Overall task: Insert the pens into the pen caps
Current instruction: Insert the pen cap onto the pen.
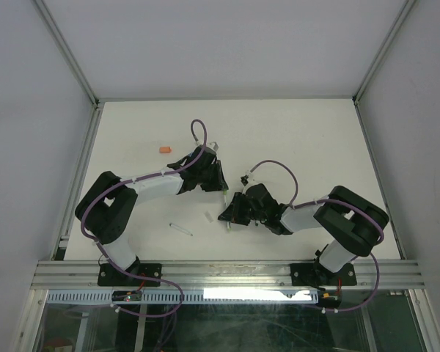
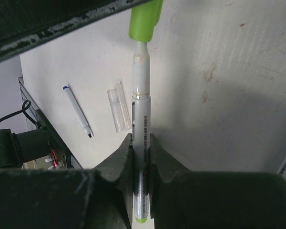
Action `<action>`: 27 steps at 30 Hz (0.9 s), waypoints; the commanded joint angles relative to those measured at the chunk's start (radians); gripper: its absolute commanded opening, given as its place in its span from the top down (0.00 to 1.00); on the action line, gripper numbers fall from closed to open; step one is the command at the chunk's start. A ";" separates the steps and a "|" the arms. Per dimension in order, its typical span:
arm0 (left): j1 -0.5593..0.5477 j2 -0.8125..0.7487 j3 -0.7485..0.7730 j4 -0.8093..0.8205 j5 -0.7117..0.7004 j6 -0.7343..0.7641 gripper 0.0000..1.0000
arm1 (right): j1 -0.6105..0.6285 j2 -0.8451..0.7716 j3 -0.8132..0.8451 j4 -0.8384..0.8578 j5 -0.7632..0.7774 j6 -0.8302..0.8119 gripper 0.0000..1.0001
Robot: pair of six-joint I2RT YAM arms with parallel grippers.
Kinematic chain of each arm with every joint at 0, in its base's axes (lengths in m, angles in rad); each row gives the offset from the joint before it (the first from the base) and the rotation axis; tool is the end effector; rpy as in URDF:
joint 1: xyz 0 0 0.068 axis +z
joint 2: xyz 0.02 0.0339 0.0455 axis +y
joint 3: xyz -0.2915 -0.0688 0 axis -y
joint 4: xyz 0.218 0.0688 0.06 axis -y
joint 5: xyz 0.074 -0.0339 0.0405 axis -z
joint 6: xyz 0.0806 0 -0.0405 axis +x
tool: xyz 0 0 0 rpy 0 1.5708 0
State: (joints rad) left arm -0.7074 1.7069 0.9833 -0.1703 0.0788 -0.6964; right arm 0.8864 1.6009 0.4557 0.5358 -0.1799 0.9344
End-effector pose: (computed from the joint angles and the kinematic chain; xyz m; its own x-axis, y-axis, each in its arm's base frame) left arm 0.2690 -0.2383 0.1826 -0.8941 -0.0769 -0.4412 0.1457 0.8816 -0.4489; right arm 0.1779 0.2409 0.1433 -0.9027 0.1453 -0.4050 -0.2171 0.6588 0.7203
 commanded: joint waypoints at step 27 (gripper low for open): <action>-0.017 -0.082 -0.032 0.067 0.025 -0.043 0.80 | -0.001 0.006 0.026 -0.021 0.068 -0.005 1.00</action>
State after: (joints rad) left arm -0.7147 1.6722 0.9527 -0.1589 0.0818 -0.7197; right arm 0.8860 1.6093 0.4664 0.5331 -0.1600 0.9432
